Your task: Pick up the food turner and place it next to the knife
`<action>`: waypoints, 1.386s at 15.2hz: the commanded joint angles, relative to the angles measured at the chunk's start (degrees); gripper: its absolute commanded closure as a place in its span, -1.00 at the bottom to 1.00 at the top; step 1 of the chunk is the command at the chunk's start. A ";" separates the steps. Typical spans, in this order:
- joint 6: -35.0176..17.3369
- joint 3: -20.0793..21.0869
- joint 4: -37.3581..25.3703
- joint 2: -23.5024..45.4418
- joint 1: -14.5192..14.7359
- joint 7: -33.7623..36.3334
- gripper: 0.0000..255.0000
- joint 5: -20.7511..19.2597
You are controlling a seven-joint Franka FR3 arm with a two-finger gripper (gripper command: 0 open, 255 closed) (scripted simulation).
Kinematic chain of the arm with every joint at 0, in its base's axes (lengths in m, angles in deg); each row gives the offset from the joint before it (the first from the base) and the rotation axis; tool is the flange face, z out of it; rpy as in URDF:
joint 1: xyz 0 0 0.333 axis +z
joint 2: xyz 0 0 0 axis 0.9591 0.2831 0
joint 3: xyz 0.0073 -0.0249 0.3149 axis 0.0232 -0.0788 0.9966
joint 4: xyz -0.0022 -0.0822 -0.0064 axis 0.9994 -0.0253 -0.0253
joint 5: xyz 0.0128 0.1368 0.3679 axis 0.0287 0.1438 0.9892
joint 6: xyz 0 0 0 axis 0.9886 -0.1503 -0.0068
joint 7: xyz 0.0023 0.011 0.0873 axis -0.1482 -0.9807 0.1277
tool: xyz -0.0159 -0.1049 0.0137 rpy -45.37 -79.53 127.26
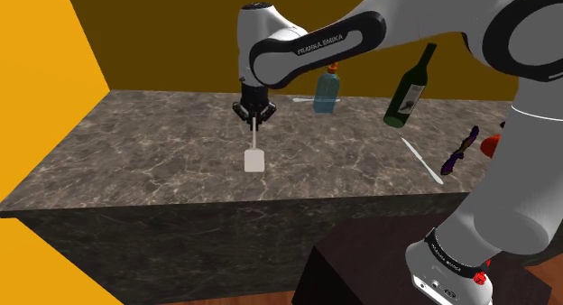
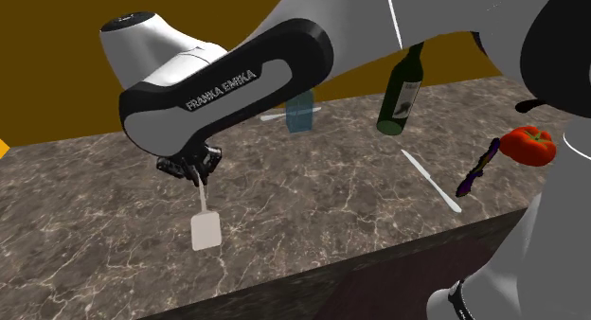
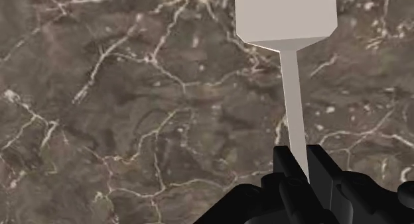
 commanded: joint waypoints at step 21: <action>-5.72 -8.41 36.33 -33.19 -10.40 -23.83 1.00 11.52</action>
